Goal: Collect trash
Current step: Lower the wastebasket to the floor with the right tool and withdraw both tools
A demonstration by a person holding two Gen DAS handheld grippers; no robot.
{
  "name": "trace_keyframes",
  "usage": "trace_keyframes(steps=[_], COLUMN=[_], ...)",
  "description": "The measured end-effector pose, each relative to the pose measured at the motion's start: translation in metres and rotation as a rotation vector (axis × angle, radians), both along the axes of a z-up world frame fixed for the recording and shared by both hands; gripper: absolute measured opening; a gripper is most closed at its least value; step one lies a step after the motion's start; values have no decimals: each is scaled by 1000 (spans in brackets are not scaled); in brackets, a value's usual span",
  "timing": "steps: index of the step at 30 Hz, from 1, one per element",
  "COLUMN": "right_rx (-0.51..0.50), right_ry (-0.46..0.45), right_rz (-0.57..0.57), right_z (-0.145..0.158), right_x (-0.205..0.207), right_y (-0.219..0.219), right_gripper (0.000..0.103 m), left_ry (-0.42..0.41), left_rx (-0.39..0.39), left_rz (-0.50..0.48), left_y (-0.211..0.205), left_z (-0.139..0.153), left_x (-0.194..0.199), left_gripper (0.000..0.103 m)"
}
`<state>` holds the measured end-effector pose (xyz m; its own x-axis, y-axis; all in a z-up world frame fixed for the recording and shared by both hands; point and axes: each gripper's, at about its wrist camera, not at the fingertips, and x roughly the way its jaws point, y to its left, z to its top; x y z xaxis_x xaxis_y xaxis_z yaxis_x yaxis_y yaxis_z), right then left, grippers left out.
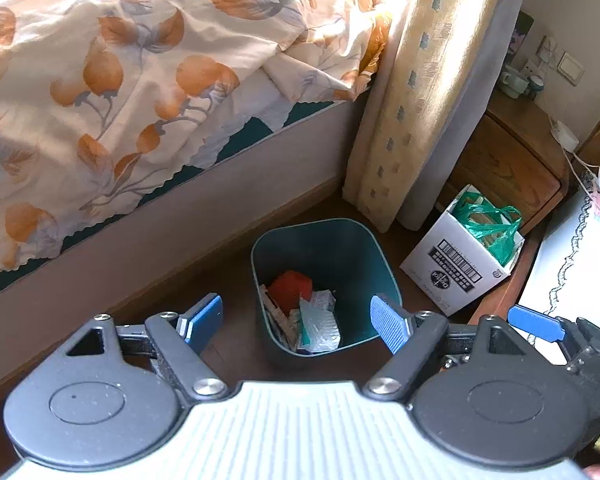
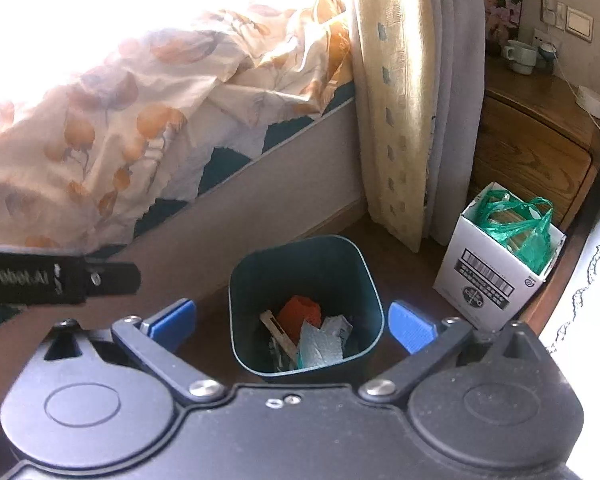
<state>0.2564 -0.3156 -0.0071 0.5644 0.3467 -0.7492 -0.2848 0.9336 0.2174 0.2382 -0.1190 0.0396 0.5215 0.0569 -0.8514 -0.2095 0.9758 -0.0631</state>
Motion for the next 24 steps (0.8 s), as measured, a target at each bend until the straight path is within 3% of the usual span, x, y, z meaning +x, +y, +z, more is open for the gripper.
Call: trace_keyframes(steps=[24], right_rx=[-70], right_ry=[-81], right_rz=[-28], right_z=[1], right_x=[-25], right_y=[7], right_gripper=[103], left_ry=[-24], left_rx=[56], left_rz=[1], left_y=[8], left_z=[4], left_x=[-33], left_gripper=[81])
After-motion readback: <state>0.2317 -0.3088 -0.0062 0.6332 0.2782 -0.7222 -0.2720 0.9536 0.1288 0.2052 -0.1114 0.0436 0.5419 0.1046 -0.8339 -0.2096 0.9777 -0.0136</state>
